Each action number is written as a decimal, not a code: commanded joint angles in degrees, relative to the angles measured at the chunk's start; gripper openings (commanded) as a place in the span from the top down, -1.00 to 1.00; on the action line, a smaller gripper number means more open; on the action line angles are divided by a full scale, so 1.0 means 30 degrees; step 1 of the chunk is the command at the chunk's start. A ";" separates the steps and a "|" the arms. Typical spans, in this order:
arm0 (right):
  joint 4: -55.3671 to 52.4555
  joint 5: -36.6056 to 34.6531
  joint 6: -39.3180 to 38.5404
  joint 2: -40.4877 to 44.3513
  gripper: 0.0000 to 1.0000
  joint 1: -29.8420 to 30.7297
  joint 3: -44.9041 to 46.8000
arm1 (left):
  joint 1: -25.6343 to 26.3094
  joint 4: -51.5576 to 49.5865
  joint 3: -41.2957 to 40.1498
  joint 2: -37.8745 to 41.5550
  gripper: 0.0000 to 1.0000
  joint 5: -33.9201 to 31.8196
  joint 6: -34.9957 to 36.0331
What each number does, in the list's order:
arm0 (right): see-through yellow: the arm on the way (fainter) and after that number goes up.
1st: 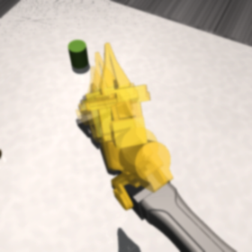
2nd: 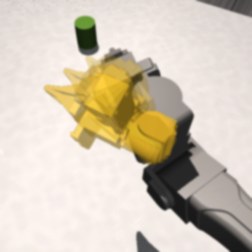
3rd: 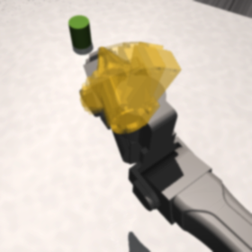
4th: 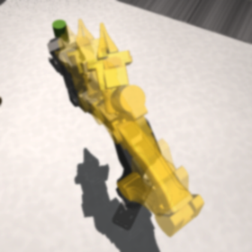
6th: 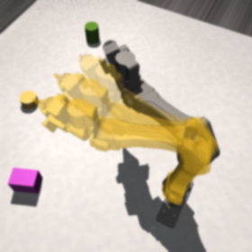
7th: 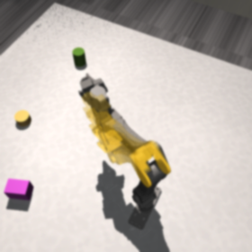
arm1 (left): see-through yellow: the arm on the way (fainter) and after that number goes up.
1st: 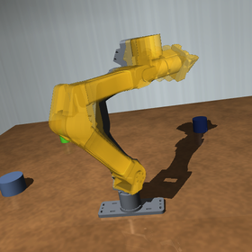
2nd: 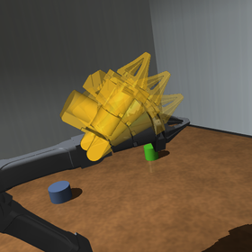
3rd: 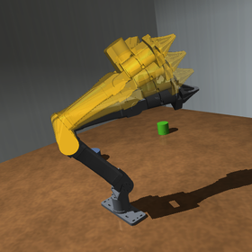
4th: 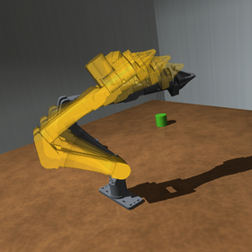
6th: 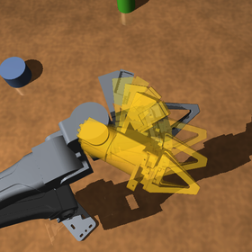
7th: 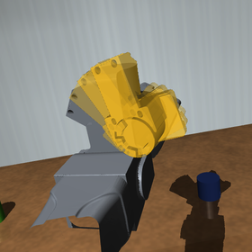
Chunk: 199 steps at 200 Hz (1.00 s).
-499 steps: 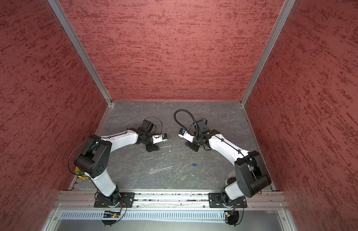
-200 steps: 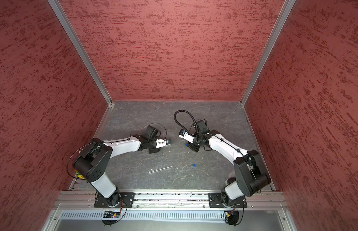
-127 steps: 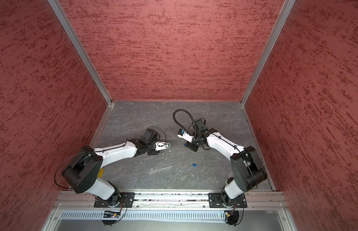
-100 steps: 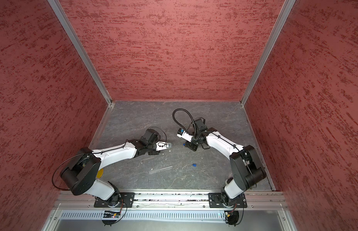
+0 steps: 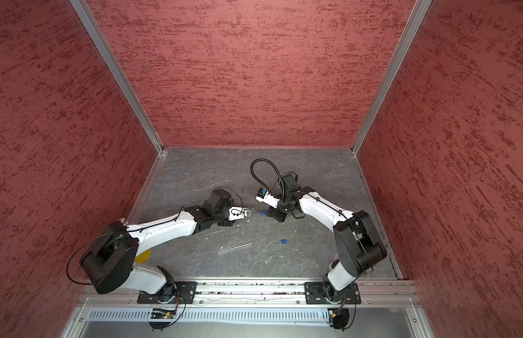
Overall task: Insert stoppers into test tubes
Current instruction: Place the test tube at the center of the board.
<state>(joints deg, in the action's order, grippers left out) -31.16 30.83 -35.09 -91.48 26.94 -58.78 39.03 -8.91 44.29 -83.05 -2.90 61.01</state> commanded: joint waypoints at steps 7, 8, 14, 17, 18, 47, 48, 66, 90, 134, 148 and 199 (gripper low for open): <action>0.0491 0.1449 0.0667 -0.0004 0.79 0.0131 -0.0648 | 0.0291 0.0397 -0.0145 0.0692 0.72 0.0276 0.0341; 0.0502 0.1475 0.0762 -0.0004 0.79 0.0132 -0.0649 | 0.0307 0.0394 -0.0145 0.0710 0.72 0.0284 0.0344; 0.0591 0.1598 0.0952 0.0046 0.79 0.0115 -0.0668 | 0.0321 0.0374 -0.0154 0.0813 0.72 0.0301 0.0346; 0.0621 0.1641 0.0972 0.0054 0.79 0.0104 -0.0663 | 0.0340 0.0367 -0.0146 0.0816 0.71 0.0333 0.0298; 0.0626 0.1644 0.0958 0.0054 0.79 0.0103 -0.0671 | 0.0331 0.0379 -0.0146 0.0816 0.71 0.0342 0.0322; 0.1215 0.0983 0.1263 0.0082 0.79 0.0131 -0.0347 | 0.0141 0.0048 -0.0149 0.0282 0.71 0.0456 0.0369; 0.1245 0.0978 0.1265 0.0083 0.79 0.0117 -0.0352 | 0.0129 0.0044 -0.0147 0.0271 0.71 0.0462 0.0357; 0.1920 0.0867 0.1776 -0.0337 0.80 0.0106 -0.0351 | -0.0514 -0.0157 -0.0213 0.0164 0.70 0.0409 0.0102; 0.3525 0.0150 0.2756 -0.0603 0.70 0.0077 -0.0046 | -0.1965 -0.1503 0.0245 0.0320 0.66 0.1512 -0.0504; 0.6986 -0.1637 0.3924 0.0540 0.57 -0.0714 0.2039 | -0.1702 -0.3590 0.0908 -0.0559 0.61 0.2681 -0.1521; 0.7200 -0.1982 0.3828 0.0845 0.57 -0.0830 0.2332 | -0.1359 -0.3649 0.0904 -0.1193 0.61 0.2517 -0.1710; 0.7071 -0.2942 0.3269 0.1728 0.53 -0.1170 0.2981 | -0.0792 -0.4283 0.1894 -0.3053 0.60 0.3228 -0.2575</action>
<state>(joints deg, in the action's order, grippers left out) -12.78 24.64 -25.43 -89.12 24.01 -51.29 36.21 -20.18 47.88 -90.91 4.49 55.31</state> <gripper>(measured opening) 0.228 0.196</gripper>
